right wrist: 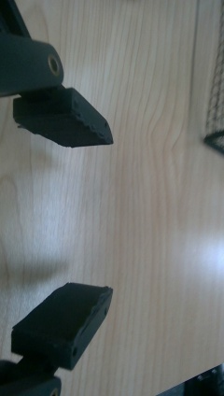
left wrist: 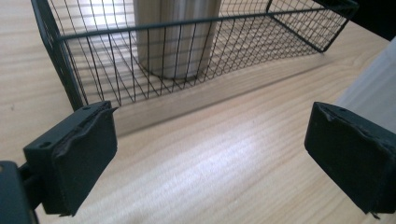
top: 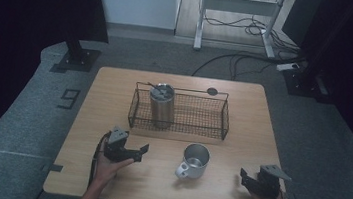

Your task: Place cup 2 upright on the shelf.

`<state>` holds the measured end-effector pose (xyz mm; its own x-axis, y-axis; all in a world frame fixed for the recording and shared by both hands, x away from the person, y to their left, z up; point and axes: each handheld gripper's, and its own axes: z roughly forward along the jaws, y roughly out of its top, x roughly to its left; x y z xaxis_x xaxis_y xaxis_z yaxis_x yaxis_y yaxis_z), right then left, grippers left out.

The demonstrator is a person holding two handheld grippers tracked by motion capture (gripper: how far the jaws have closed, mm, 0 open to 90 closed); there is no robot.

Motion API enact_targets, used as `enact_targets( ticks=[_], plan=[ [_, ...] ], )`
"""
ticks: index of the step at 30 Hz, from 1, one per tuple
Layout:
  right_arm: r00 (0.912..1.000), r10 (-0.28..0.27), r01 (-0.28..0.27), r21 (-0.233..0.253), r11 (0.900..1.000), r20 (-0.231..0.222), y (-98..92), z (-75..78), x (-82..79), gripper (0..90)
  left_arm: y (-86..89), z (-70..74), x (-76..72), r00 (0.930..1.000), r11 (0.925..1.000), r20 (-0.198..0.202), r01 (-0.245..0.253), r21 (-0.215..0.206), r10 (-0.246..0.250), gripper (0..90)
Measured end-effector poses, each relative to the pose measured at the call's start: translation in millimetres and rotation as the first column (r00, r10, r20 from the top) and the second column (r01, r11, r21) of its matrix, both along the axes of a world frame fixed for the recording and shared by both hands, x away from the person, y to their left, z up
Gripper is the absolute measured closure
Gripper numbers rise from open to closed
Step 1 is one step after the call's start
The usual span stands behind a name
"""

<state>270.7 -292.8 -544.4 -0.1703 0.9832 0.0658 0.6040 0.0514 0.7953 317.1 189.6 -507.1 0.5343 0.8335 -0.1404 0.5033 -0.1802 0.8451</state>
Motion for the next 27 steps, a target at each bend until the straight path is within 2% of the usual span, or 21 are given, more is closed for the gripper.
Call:
enact_targets(
  ticks=[5,8,10,15,21,24,27],
  plan=[
    [0.9970,0.058,-0.059,0.019,0.998,0.051,9.8,10.9,-15.2,27.9,-0.3,-11.3,-8.6,0.9999,0.9999,-0.013,0.003,0.011,-0.003,2.7],
    [0.9930,0.088,-0.091,0.035,0.995,0.079,14.7,18.2,-23.5,29.5,-0.9,-16.5,-11.1,0.9997,0.9995,-0.023,0.008,0.031,-0.007,2.7],
    [0.9884,0.109,-0.114,0.052,0.992,0.106,19.3,23.6,-30.3,30.7,0.6,-18.9,-13.2,0.9997,0.9996,-0.026,0.007,0.027,-0.006,2.8],
    [0.9769,0.166,-0.174,0.051,0.983,0.135,33.7,32.9,-43.9,31.2,3.1,-23.3,-15.2,0.9994,0.9998,-0.036,0.002,0.020,-0.001,3.0],
    [0.9548,0.251,-0.268,0.098,0.958,0.160,54.6,41.1,-54.7,32.4,3.6,-24.2,-15.4,0.9993,0.9999,-0.037,-0.001,0.015,0.002,3.1],
    [0.9370,0.304,-0.326,0.119,0.938,0.172,68.2,42.6,-59.5,34.0,4.5,-24.1,-15.3,0.9993,0.9999,-0.037,-0.003,0.017,0.004,3.2],
    [0.9222,0.342,-0.367,0.127,0.922,0.181,79.6,42.5,-62.9,35.5,4.7,-24.4,-15.3,0.9993,0.9999,-0.037,-0.003,0.017,0.003,3.2]
  ],
)
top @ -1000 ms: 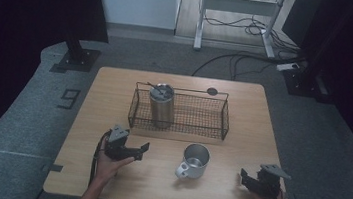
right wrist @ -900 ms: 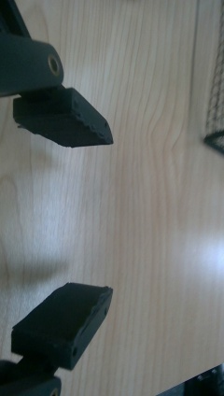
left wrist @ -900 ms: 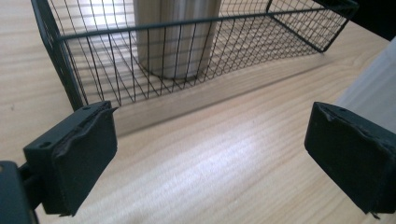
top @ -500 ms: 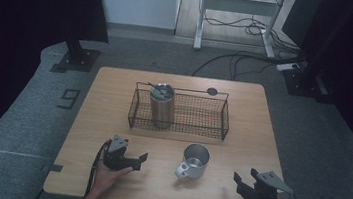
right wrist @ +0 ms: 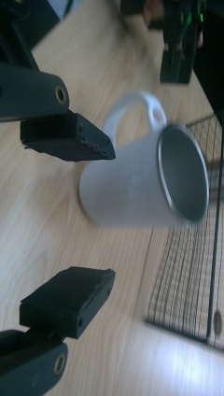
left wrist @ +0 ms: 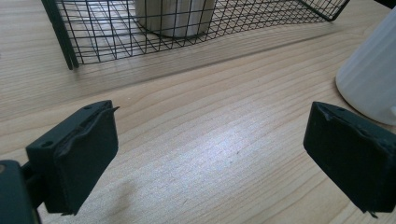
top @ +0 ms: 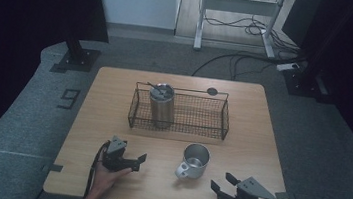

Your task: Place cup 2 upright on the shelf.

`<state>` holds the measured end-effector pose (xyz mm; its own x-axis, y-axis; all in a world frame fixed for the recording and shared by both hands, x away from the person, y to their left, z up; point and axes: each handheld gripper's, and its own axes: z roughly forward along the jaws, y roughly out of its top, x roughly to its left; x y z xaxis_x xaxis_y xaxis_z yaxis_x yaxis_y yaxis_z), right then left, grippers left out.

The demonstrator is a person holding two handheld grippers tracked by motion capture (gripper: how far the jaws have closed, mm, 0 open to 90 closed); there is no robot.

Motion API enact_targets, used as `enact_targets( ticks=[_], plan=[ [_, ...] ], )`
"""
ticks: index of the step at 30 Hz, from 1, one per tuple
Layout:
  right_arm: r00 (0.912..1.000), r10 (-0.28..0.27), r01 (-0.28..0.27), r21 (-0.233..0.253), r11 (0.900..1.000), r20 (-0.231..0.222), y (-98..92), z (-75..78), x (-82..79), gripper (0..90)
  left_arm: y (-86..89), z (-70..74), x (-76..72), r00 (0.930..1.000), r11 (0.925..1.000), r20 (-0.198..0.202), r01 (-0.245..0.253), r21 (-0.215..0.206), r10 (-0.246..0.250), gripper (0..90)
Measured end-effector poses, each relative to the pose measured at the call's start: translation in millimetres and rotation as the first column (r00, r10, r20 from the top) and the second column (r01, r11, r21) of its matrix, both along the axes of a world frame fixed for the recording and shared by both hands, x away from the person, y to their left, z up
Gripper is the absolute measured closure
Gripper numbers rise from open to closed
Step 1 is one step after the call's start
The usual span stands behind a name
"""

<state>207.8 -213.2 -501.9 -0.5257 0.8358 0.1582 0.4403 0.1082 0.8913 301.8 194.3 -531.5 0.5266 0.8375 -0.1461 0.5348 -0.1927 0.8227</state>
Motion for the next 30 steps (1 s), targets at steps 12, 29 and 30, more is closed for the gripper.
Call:
enact_targets(
  ticks=[12,29,30],
  plan=[
    [0.9927,0.120,-0.120,-0.009,0.993,0.011,41.9,-4.7,-4.4,43.0,2.0,-1.4,1.3,1.0000,1.0000,-0.004,-0.002,0.001,0.002,3.3],
    [0.9904,0.131,-0.131,-0.010,0.991,0.043,53.6,4.2,0.1,43.3,4.4,-1.4,1.7,0.9999,1.0000,-0.009,-0.006,-0.003,0.006,3.3],
    [0.9905,0.129,-0.129,-0.009,0.992,0.047,52.9,5.1,0.8,42.6,4.2,-1.4,1.7,0.9999,1.0000,-0.010,-0.005,-0.002,0.005,3.3]
  ],
)
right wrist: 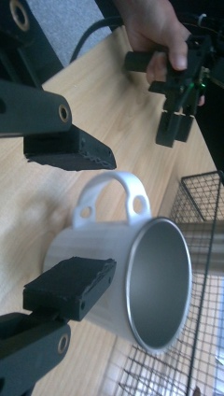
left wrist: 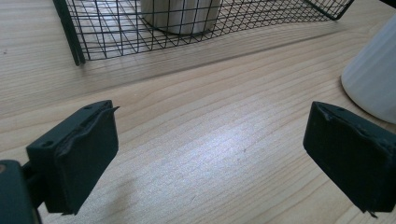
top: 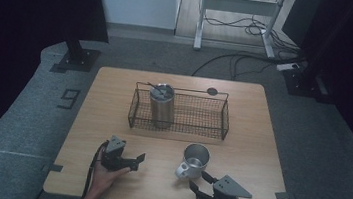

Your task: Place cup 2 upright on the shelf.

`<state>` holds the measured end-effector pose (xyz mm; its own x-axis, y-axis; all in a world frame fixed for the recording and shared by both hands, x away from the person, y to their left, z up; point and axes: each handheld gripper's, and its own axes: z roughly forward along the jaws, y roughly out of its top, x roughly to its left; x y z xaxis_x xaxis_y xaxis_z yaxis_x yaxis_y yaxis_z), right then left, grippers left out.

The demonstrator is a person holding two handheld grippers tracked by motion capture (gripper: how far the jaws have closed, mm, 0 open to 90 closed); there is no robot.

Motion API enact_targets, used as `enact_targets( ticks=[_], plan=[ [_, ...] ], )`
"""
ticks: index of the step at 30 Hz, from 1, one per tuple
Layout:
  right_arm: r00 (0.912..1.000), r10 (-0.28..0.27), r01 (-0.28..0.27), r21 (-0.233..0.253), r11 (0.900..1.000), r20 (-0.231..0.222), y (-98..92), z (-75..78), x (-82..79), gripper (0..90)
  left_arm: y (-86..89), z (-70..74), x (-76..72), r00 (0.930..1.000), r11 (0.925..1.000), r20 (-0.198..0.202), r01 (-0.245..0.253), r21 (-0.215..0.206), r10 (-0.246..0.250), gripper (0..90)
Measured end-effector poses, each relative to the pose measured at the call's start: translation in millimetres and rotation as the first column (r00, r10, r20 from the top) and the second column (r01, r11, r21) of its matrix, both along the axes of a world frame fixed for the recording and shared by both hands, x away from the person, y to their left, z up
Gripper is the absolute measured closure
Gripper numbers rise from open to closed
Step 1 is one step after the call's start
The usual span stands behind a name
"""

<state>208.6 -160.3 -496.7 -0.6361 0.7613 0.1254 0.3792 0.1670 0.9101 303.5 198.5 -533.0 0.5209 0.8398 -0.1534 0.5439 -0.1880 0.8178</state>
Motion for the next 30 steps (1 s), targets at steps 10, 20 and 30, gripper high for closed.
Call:
enact_targets(
  ticks=[10,20,30],
  plan=[
    [0.9989,-0.046,0.046,-0.012,0.999,0.010,0.2,12.5,19.5,19.5,0.9,-0.1,0.5,1.0000,1.0000,-0.001,-0.002,-0.003,0.002,3.4],
    [0.9969,-0.078,0.078,-0.055,0.995,-0.002,8.9,11.2,47.5,4.8,1.4,-0.6,1.0,1.0000,1.0000,-0.003,-0.001,-0.003,0.001,3.4],
    [0.9979,-0.065,0.065,-0.064,0.996,0.006,17.0,8.5,66.7,0.0,1.3,-2.0,2.0,0.9999,1.0000,-0.015,0.003,0.002,-0.003,3.4]
  ],
)
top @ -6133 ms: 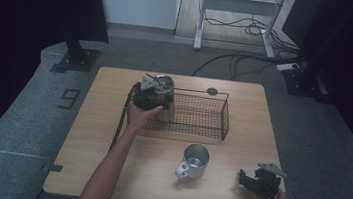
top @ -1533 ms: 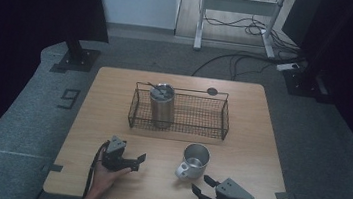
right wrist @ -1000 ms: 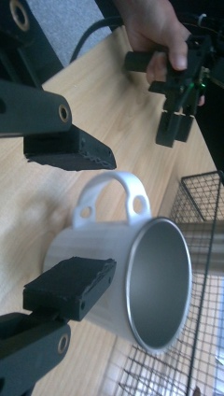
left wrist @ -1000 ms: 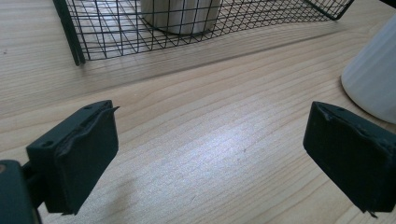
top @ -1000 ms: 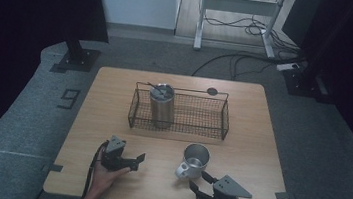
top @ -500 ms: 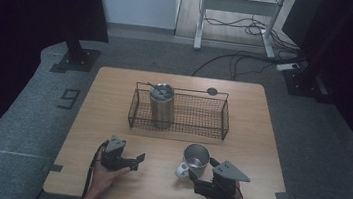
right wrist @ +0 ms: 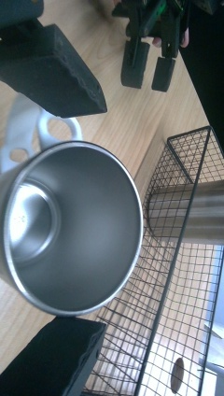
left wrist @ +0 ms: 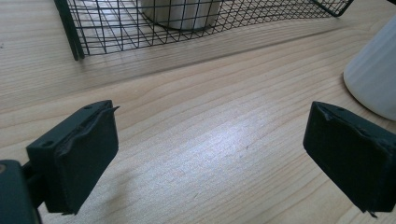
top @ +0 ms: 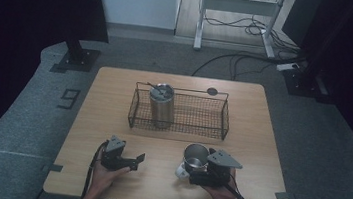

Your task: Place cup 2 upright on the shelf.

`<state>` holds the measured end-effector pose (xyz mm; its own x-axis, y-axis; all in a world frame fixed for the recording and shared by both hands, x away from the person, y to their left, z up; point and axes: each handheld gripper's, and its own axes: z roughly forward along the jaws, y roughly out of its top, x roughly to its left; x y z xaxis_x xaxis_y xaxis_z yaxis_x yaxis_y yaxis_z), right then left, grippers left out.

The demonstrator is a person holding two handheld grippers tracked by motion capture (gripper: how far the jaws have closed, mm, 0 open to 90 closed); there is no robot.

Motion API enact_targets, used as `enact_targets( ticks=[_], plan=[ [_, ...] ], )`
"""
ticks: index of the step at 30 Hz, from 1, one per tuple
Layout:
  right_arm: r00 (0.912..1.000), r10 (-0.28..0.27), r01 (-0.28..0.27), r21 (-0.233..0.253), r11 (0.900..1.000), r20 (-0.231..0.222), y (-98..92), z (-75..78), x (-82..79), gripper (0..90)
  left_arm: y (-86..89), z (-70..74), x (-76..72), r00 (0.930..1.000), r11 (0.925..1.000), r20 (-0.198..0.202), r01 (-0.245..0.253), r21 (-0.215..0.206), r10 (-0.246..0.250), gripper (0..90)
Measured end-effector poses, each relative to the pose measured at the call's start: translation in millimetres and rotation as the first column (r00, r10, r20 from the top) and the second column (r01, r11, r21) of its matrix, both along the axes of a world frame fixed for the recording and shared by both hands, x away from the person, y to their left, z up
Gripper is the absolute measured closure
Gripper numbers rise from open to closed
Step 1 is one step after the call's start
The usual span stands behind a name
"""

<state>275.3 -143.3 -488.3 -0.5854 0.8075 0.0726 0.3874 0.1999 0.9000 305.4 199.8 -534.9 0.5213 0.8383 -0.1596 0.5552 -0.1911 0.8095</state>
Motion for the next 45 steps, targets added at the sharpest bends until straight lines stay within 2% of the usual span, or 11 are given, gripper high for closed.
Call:
enact_targets(
  ticks=[10,17,23,31,38,45],
  plan=[
    [0.9999,0.006,-0.006,-0.022,1.000,-0.016,7.6,-7.3,13.3,0.0,0.9,0.2,0.0,1.0000,1.0000,0.000,-0.002,-0.001,0.002,3.4],
    [0.9995,0.020,-0.020,0.024,1.000,-0.025,2.8,-11.4,17.1,4.8,0.7,0.1,0.1,1.0000,1.0000,0.000,0.000,0.000,0.000,3.4],
    [0.9996,0.027,-0.027,0.027,0.999,-0.013,1.8,-12.2,16.7,5.4,0.5,0.1,0.0,1.0000,1.0000,0.002,-0.001,-0.001,0.001,3.4],
    [0.9999,0.010,-0.010,0.026,1.000,-0.010,2.1,-11.4,16.3,5.7,1.6,0.5,0.3,1.0000,1.0000,0.006,-0.006,0.000,0.006,3.6],
    [1.0000,0.003,-0.003,0.046,0.999,-0.008,-2.2,-4.9,16.6,5.8,1.5,0.3,0.5,0.9999,1.0000,0.007,-0.009,-0.002,0.009,3.7],
    [0.9999,0.013,-0.013,0.054,0.998,0.003,-3.7,8.2,16.7,5.8,1.7,0.8,0.1,0.9999,1.0000,0.007,-0.008,-0.003,0.008,3.8]
  ],
)
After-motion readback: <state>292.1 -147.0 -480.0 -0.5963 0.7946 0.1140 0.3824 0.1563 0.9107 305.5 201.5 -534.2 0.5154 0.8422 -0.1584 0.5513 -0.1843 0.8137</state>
